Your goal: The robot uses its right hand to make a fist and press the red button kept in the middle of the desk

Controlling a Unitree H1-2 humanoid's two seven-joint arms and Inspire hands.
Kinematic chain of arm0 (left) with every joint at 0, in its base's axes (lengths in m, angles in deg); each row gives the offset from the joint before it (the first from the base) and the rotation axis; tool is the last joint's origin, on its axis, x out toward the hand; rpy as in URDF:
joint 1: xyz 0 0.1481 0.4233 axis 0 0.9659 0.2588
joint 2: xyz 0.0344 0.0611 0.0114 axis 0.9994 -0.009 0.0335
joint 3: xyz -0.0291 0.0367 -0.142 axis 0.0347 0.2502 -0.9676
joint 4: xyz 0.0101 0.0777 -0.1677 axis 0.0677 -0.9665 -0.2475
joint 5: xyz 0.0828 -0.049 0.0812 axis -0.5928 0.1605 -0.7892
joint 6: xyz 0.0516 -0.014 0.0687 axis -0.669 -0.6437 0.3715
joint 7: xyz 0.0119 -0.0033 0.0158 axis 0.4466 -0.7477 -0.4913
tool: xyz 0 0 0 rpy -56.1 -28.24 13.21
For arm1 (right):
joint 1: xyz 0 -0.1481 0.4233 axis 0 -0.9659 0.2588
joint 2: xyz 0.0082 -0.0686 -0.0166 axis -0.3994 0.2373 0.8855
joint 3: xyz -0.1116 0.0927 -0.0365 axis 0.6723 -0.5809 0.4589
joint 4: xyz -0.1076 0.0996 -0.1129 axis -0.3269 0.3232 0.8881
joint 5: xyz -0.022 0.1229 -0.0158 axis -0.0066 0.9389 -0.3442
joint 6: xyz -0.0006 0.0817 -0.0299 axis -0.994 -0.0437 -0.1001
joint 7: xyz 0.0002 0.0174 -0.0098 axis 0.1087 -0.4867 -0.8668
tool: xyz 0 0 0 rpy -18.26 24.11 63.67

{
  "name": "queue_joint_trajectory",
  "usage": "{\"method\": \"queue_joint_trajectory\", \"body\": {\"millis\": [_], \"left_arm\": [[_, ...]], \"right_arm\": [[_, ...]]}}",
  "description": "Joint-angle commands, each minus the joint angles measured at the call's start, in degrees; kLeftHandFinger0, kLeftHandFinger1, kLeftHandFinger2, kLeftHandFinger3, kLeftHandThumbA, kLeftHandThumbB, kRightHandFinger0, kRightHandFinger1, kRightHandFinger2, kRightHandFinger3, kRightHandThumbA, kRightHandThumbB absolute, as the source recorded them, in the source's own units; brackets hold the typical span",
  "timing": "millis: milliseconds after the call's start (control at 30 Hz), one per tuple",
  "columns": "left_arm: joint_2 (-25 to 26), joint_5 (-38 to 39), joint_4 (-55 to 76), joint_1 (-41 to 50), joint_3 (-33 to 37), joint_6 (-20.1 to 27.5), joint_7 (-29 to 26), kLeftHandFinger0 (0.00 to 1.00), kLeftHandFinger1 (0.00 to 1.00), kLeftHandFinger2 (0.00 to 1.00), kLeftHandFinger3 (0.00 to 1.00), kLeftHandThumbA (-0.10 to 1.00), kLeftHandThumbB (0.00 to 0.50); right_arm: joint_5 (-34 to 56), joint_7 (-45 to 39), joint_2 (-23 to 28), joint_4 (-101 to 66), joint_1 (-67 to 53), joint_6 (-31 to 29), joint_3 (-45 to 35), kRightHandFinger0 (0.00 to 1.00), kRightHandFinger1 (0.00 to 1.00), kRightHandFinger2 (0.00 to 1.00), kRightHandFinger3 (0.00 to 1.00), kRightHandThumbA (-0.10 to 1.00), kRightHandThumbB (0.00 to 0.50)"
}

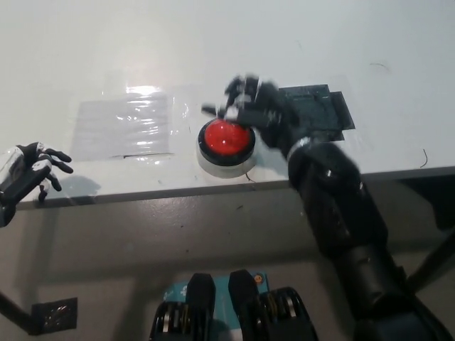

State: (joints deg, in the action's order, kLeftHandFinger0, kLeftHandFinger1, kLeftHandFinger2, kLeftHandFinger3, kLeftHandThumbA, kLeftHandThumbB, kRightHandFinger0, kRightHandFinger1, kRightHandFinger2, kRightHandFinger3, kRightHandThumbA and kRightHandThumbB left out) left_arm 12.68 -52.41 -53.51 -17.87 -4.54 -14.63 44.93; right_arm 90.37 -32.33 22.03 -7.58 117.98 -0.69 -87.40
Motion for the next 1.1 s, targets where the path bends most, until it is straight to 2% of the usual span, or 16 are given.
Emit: {"method": "queue_joint_trajectory", "body": {"millis": [0,100,200,233,267,333,367,400,467,533,600,733,767,800,900,1067], "left_arm": [[1.0,-0.01,1.48,-0.44,-0.84,0.73,-0.06,0.16,0.29,0.43,0.58,0.54,0.0],[0.87,0.01,1.64,-0.17,-0.98,0.42,-0.3,0.17,0.29,0.44,0.59,0.53,0.0],[1.01,0.01,1.44,0.06,-0.99,0.86,-0.11,0.18,0.31,0.46,0.6,0.53,0.0],[1.03,0.02,1.37,0.06,-0.98,0.95,-0.06,0.18,0.31,0.46,0.6,0.53,0.0],[0.98,0.25,1.09,0.03,-1.05,1.43,0.12,0.16,0.3,0.45,0.59,0.53,0.0],[0.88,0.28,0.84,0.16,-1.15,1.46,0.01,0.15,0.29,0.44,0.58,0.53,0.0],[0.85,0.24,0.92,0.17,-1.17,1.4,-0.05,0.15,0.28,0.44,0.58,0.53,0.0],[0.86,0.07,0.96,0.16,-1.11,1.28,-0.1,0.15,0.28,0.44,0.58,0.53,0.0],[0.94,0.4,0.84,0.68,-1.41,1.99,0.13,0.16,0.29,0.44,0.58,0.53,0.0],[1.09,0.22,1.04,0.72,-1.42,1.04,0.05,0.19,0.31,0.46,0.59,0.54,0.0],[1.21,0.14,0.97,0.8,-1.53,1.5,0.11,0.2,0.31,0.47,0.6,0.54,0.0],[1.11,0.09,0.98,0.91,-1.82,1.74,-0.01,0.19,0.3,0.45,0.59,0.54,0.0],[1.22,0.13,1.12,1.05,-2.02,1.65,-0.07,0.17,0.29,0.43,0.58,0.54,0.0],[1.19,0.31,1.24,1.07,-2.11,1.53,0.02,0.16,0.29,0.43,0.57,0.54,0.0],[1.18,0.61,2.19,1.3,-2.45,0.6,0.04,0.16,0.28,0.42,0.56,0.53,0.0],[1.03,0.78,2.89,1.65,-2.79,0.44,0.01,0.16,0.29,0.42,0.57,0.53,0.0]], "right_arm": [[1.24,1.49,1.14,-6.44,5.48,4.59,-1.29,0.0,0.0,0.28,0.32,1.0,0.349],[1.7,2.09,2.42,-9.95,5.76,6.72,-2.64,0.0,0.0,0.29,0.3,1.0,0.357],[1.12,2.17,3.74,-12.5,5.06,8.21,-2.92,0.0,0.0,0.28,0.26,1.0,0.398],[1.08,2.21,3.89,-12.93,4.91,8.49,-2.94,0.0,0.0,0.25,0.21,1.0,0.406],[0.75,2.61,4.65,-14.85,4.08,9.28,-3.12,0.0,0.01,0.27,0.22,1.0,0.402],[0.26,2.72,5.82,-17.92,2.71,10.51,-3.02,0.05,0.15,0.44,0.35,1.0,0.417],[0.16,2.81,6.04,-18.45,2.51,10.78,-2.95,0.06,0.14,0.41,0.31,1.0,0.417],[0.28,1.28,7.39,-19.98,1.68,11.28,-2.42,0.1,0.23,0.43,0.34,1.0,0.413],[1.12,-0.45,9.4,-23.29,-0.19,12.52,-2.32,0.28,0.44,0.54,0.46,1.0,0.379],[1.47,-2.11,12.86,-26.5,-2.56,12.52,-2.76,0.38,0.55,0.61,0.64,1.0,0.372],[1.89,-2.29,14.95,-27.67,-4.02,12.54,-3.63,0.37,0.55,0.61,0.68,1.0,0.372],[2.78,-2.46,18.21,-29.59,-6.77,12.86,-5.07,0.46,0.61,0.64,0.74,1.0,0.376],[3.49,-2.59,18.77,-30.92,-7.82,13.14,-5.69,0.48,0.62,0.64,0.75,1.0,0.356],[4.01,-2.43,19.38,-32.43,-8.94,13.53,-6.39,0.48,0.61,0.64,0.75,1.0,0.346],[4.98,-1.69,20.46,-36.13,-11.39,15.1,-7.95,0.46,0.6,0.63,0.74,1.0,0.364],[7.49,-0.75,22.44,-40.64,-17.47,14.94,-13.37,0.43,0.57,0.61,0.75,1.0,0.343]]}}
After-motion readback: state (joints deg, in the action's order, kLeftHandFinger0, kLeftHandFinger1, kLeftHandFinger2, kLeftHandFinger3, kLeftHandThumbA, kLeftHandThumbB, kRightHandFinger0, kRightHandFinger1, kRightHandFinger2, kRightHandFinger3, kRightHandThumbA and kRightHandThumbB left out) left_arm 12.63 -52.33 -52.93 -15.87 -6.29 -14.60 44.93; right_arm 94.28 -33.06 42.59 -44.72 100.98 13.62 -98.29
